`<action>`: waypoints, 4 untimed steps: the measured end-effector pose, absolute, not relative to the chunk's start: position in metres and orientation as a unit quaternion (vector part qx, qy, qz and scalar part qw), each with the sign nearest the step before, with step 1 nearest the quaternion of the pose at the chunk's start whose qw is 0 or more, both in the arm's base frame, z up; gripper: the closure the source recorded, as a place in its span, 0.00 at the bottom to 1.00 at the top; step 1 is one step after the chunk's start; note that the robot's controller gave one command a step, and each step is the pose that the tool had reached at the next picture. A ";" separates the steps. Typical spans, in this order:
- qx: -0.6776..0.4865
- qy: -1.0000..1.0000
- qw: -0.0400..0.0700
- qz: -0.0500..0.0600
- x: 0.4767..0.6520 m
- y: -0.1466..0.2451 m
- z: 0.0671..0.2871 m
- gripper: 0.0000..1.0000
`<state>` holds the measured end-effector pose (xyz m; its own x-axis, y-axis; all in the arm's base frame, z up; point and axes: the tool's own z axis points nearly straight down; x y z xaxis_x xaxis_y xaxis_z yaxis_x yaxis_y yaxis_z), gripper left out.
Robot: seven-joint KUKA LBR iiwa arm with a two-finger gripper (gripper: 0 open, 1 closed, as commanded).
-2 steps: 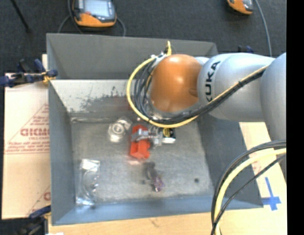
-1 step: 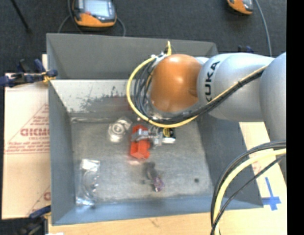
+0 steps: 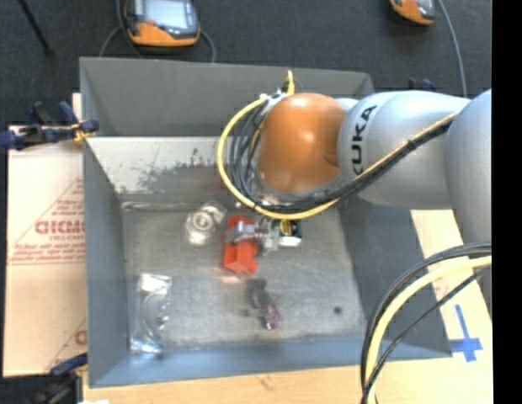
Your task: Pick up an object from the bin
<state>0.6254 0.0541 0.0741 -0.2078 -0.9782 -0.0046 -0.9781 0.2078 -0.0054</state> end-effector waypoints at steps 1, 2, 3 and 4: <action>-0.629 0.777 0.003 -0.001 0.625 0.054 0.074 1.00; -0.629 0.778 0.003 0.000 0.625 0.054 0.074 1.00; -0.628 0.778 0.003 0.000 0.625 0.054 0.074 1.00; -0.628 0.778 0.003 0.000 0.625 0.054 0.074 1.00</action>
Offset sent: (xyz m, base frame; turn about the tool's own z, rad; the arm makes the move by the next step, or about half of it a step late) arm 0.0000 0.0000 0.0000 0.0000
